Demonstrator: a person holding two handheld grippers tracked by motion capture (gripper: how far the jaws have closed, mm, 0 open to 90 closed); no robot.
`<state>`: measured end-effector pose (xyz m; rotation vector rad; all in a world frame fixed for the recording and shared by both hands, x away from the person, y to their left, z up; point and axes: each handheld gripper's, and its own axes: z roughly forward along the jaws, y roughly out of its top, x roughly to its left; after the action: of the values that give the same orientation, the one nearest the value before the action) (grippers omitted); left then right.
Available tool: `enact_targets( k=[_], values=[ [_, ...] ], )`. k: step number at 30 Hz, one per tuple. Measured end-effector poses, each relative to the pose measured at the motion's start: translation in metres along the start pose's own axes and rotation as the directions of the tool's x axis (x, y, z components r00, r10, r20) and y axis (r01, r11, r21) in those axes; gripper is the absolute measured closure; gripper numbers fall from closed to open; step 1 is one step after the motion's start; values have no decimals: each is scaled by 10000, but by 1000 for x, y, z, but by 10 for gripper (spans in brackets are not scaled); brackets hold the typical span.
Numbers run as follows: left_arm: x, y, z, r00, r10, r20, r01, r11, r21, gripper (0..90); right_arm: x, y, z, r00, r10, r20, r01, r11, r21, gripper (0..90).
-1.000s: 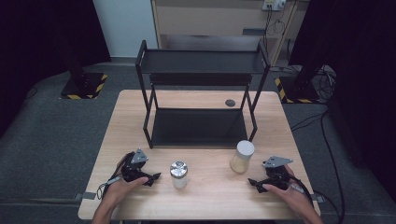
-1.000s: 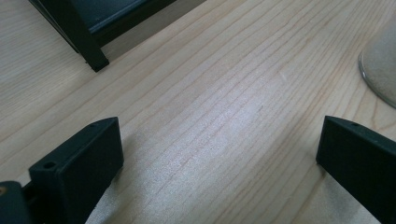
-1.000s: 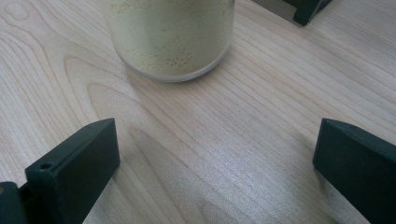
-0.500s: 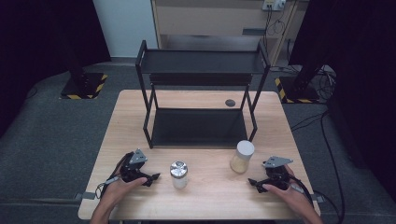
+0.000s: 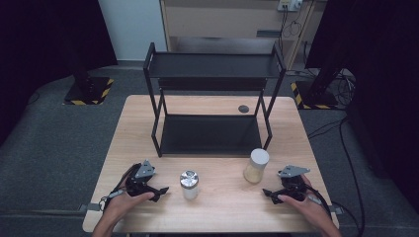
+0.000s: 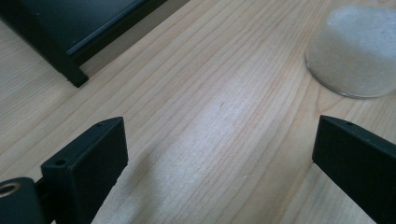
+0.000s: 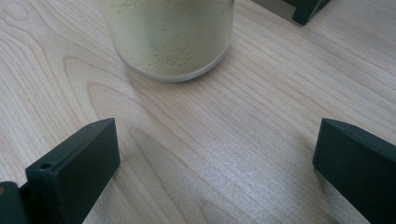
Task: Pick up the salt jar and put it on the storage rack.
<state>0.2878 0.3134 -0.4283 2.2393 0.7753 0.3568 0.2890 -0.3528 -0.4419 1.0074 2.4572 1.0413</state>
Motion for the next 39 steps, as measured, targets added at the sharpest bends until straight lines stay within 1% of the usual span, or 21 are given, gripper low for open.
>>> enact_targets(
  k=[4, 9, 11, 16, 19, 20, 24, 26, 28, 32, 34, 36, 39],
  values=[
    [-2, 3, 0, 9994, 253, 233, -253, 9997, 4, 22, 0, 0, 0, 10000, 0, 0, 0, 10000, 1, 13],
    [-5, 7, 2, 9964, 613, 583, -615, 9981, 15, 21, 0, 0, 0, 10000, 5, 2, -5, 10000, 1, 13],
    [-6, 9, 3, 9942, 776, 746, -780, 9969, 27, 21, 0, 0, 0, 10000, 5, 2, -5, 10000, 0, 13],
    [-9, 13, 5, 9889, 1107, 995, -1117, 9937, 41, 21, 0, 0, 0, 10000, 6, 2, -6, 10000, 0, 13],
    [-10, 15, 6, 9863, 1213, 1114, -1223, 9925, 26, 21, 0, 0, 0, 10000, 6, 3, -6, 10000, -2, 13],
    [-11, 16, 7, 9842, 1319, 1185, -1328, 9911, 0, 21, 0, 0, 0, 10000, 8, 2, -8, 10000, 0, 13],
    [-14, 19, 9, 9793, 1493, 1363, -1505, 9886, -17, 22, 0, 0, 0, 10000, 6, 4, -6, 10000, 1, 13],
    [-15, 20, 9, 9783, 1528, 1397, -1537, 9881, -46, 22, 0, 0, 0, 10000, 7, 5, -7, 10000, 0, 13],
    [-16, 22, 10, 9744, 1685, 1489, -1697, 9855, -44, 22, 0, 0, 0, 10000, 7, 4, -7, 10000, -7, 13],
    [-18, 24, 12, 9714, 1734, 1624, -1740, 9847, -110, 21, 0, 0, 0, 10000, 8, 4, -8, 10000, -7, 13],
    [-19, 25, 13, 9710, 1744, 1634, -1747, 9845, -124, 21, 0, 0, 0, 10000, 8, 5, -8, 10000, -7, 13],
    [-20, 27, 14, 9688, 1830, 1672, -1829, 9830, -165, 21, 0, 0, 0, 10000, 6, 4, -6, 10000, -8, 13],
    [-21, 27, 15, 9684, 1791, 1738, -1765, 9838, -306, 20, 0, 0, 0, 10000, 8, 3, -8, 10000, -7, 13]
  ],
)
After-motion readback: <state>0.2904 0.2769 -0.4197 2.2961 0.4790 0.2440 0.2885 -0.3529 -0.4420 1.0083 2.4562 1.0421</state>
